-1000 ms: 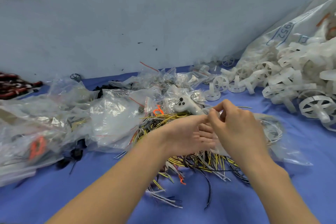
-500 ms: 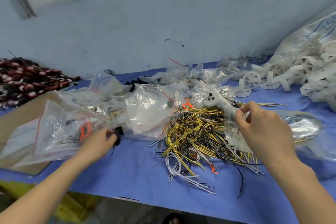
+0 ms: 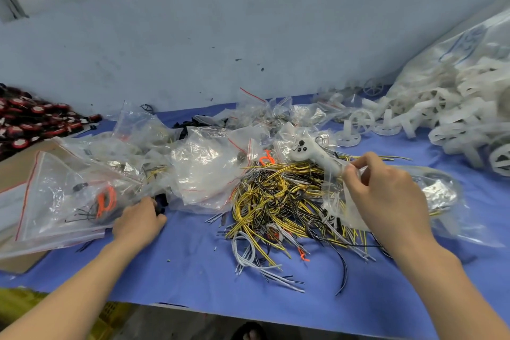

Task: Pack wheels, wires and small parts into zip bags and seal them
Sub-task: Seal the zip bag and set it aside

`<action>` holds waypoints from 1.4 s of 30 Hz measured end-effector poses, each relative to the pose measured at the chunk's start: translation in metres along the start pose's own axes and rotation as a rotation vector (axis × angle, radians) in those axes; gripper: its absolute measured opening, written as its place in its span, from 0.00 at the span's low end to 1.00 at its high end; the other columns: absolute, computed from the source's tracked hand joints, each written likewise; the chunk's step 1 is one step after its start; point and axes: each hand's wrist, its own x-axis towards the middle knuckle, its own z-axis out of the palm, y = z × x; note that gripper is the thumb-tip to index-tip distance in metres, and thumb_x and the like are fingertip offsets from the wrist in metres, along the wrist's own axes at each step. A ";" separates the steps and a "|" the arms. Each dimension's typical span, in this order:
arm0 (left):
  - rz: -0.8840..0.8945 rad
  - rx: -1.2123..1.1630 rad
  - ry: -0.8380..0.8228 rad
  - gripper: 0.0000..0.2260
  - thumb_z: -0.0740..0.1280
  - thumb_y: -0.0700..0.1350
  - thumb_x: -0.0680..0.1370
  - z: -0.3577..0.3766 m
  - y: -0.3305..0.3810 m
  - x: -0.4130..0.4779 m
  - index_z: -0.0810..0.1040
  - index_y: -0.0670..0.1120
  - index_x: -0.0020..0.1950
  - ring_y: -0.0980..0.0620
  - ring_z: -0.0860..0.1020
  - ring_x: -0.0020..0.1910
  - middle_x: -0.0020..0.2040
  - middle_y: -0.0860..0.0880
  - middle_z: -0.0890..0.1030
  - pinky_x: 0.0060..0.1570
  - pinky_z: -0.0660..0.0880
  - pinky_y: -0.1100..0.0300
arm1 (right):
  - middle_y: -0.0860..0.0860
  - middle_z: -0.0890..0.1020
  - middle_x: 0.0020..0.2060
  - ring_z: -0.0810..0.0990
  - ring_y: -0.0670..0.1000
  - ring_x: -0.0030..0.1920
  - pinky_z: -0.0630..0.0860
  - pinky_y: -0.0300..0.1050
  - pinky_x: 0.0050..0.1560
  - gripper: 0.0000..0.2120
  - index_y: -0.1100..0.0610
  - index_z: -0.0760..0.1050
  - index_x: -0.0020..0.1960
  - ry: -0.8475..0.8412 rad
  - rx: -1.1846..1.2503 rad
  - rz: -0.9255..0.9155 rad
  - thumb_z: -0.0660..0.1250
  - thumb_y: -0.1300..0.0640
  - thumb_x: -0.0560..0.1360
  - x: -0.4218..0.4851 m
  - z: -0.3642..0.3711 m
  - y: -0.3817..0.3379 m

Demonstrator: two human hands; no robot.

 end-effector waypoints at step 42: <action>0.823 -0.933 0.336 0.12 0.68 0.52 0.77 -0.171 0.279 -0.119 0.73 0.50 0.36 0.53 0.77 0.30 0.29 0.54 0.78 0.30 0.74 0.55 | 0.49 0.85 0.54 0.83 0.48 0.54 0.77 0.43 0.53 0.26 0.46 0.81 0.56 -0.063 1.282 0.056 0.61 0.28 0.71 0.020 -0.073 -0.013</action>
